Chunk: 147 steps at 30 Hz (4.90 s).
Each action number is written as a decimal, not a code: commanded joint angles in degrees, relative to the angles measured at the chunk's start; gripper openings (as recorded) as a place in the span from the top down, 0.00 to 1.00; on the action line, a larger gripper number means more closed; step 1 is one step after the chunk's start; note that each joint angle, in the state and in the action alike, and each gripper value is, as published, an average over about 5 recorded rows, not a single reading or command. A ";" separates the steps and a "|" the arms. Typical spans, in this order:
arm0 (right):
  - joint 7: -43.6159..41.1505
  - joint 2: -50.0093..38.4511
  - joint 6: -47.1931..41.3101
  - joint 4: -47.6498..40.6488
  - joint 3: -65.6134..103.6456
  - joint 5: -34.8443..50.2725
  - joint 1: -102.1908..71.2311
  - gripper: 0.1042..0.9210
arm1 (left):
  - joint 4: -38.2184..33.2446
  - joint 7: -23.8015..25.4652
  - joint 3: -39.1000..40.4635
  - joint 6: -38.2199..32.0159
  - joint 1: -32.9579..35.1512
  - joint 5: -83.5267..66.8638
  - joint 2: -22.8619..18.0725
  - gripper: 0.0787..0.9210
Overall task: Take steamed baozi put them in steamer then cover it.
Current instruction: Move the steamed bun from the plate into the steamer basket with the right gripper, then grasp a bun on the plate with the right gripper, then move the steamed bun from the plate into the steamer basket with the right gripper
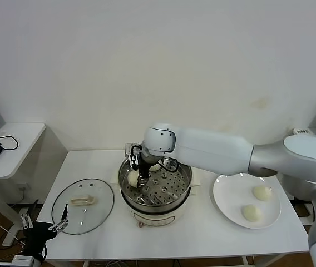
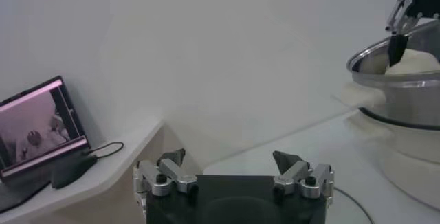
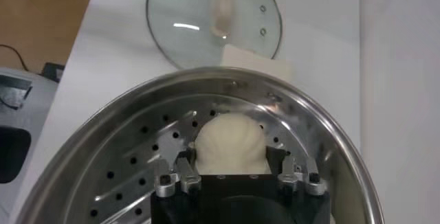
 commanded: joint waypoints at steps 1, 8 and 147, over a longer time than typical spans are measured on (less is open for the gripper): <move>-5.10 -1.98 1.54 0.92 0.33 -3.00 3.02 0.18 | 0.00 0.02 0.05 0.02 -0.24 -0.14 0.02 0.12; -12.50 -10.40 7.75 5.43 1.89 -6.25 8.60 0.12 | -0.63 0.07 0.72 0.09 -0.33 -0.03 0.02 0.12; -7.20 -13.84 32.01 13.67 -3.59 -17.39 8.04 0.41 | 0.61 0.04 0.37 0.35 -0.43 0.83 -0.54 0.12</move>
